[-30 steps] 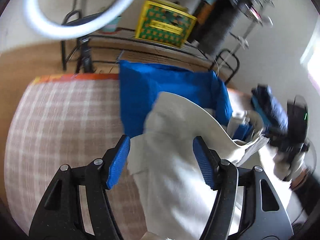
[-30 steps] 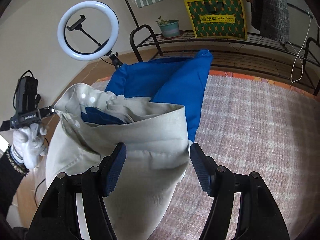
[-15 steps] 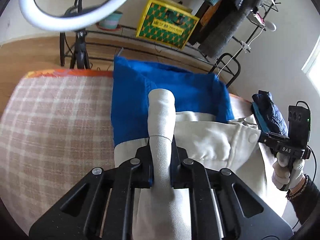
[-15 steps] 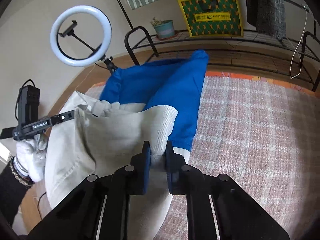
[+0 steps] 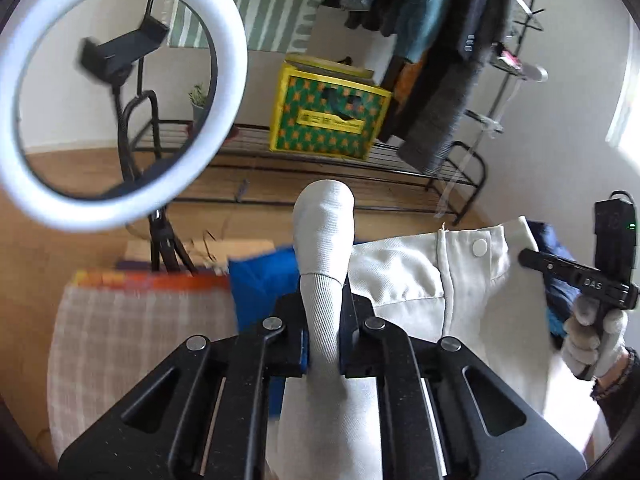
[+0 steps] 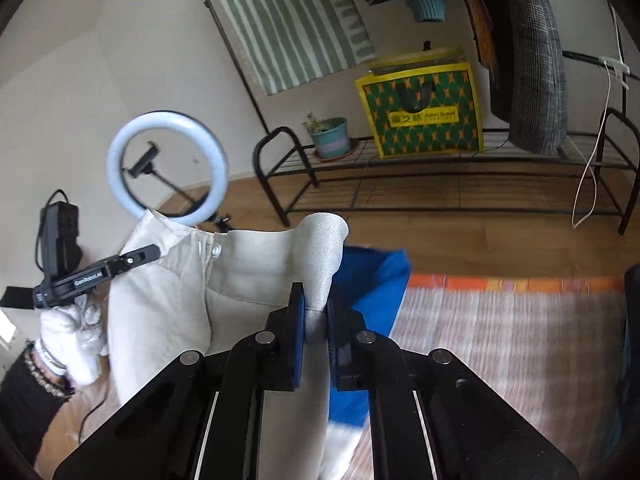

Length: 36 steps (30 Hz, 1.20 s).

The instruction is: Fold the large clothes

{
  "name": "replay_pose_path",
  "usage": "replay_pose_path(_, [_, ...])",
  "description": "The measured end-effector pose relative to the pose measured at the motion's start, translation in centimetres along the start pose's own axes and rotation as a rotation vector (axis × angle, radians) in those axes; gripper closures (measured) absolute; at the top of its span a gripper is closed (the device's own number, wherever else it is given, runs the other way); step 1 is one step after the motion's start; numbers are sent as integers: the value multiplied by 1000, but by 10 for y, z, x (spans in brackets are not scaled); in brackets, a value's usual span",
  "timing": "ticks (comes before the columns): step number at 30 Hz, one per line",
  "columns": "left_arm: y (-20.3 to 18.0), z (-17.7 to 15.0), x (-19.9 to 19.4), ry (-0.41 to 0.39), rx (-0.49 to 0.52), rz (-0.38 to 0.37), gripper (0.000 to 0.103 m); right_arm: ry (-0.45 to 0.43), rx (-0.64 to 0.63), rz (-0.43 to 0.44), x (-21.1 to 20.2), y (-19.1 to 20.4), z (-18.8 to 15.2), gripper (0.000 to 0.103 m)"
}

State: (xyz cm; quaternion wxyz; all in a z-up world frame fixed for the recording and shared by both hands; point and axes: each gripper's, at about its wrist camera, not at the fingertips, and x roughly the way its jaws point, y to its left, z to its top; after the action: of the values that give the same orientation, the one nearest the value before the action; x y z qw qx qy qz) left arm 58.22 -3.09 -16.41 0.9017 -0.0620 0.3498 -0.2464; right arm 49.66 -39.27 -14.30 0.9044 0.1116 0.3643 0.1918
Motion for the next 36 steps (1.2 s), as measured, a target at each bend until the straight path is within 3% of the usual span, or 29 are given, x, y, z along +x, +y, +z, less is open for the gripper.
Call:
replay_pose_path(4, [17, 12, 60, 16, -3, 68, 95, 22, 22, -47, 54, -24, 22, 95])
replay_pose_path(9, [43, -10, 135, 134, -5, 141, 95, 109, 22, -99, 123, -49, 16, 95])
replay_pose_path(12, [49, -22, 151, 145, -9, 154, 95, 185, -21, -156, 155, -57, 4, 95])
replay_pose_path(15, [53, -29, 162, 153, -13, 156, 92, 204, -35, -149, 161, -64, -5, 95])
replay_pose_path(17, [52, -26, 165, 154, -20, 162, 85, 204, -1, -137, 159, -69, -7, 93])
replay_pose_path(21, [62, -23, 147, 117, -63, 146, 70, 198, 18, -133, 144, -75, -5, 77])
replay_pose_path(22, [67, -21, 140, 99, -90, 145, 58, 191, 49, -114, 138, -81, -5, 73])
replay_pose_path(23, [73, -19, 137, 85, -115, 125, 49, 182, 84, -90, 132, -87, -5, 60])
replay_pose_path(24, [79, -18, 134, 80, -138, 96, 48, 171, 126, -56, 126, -97, -6, 46])
replay_pose_path(25, [85, -17, 134, 83, -164, 69, 47, 162, 155, -34, 124, -103, -6, 41])
replay_pose_path(31, [89, -20, 165, 199, -172, -4, 47, 244, 269, 104, 148, -125, -19, 38])
replay_pose_path(36, [86, -16, 191, 260, -188, -38, 33, 228, 268, 131, 163, -122, -14, 34])
